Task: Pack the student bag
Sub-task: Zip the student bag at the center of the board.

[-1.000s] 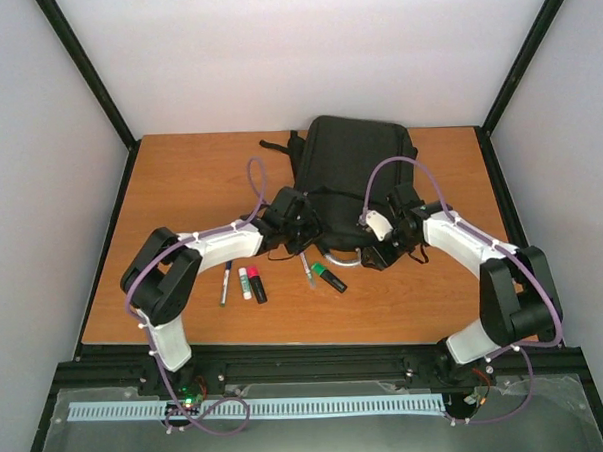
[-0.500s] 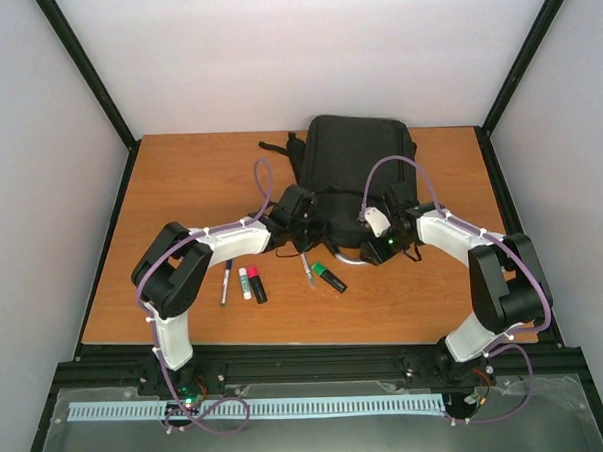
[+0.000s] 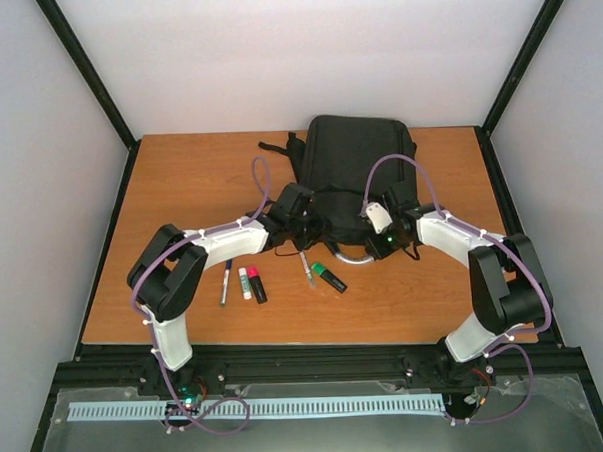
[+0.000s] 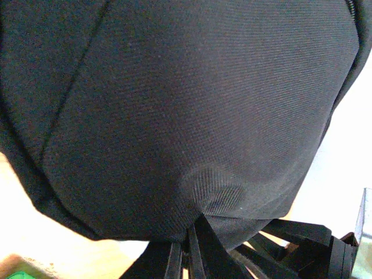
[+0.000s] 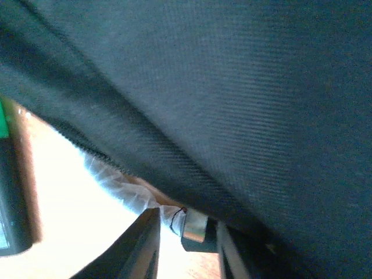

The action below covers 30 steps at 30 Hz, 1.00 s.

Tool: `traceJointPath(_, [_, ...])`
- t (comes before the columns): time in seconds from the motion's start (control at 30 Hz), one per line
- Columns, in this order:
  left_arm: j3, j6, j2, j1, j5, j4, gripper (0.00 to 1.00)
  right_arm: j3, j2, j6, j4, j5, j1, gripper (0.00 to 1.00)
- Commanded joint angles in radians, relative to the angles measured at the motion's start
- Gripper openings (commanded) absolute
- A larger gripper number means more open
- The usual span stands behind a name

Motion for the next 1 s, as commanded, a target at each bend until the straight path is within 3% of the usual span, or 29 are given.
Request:
traceJointPath(0.0, [0.033,0.025,-0.055,-0.011,0.001,0.002,0.01,-0.007,-0.038,0.006,0.065,0.023,0.004,0.22])
traceJointPath(0.23, [0.025,0.039,-0.049,-0.011,-0.009,-0.008,0.01,-0.011,-0.056,-0.033,-0.013,0.02,-0.021,0.03])
traceJointPath(0.97, [-0.026,0.156,-0.084,-0.01,-0.046,-0.051,0.01,-0.05,-0.133,-0.308,-0.174,0.108,-0.301,0.03])
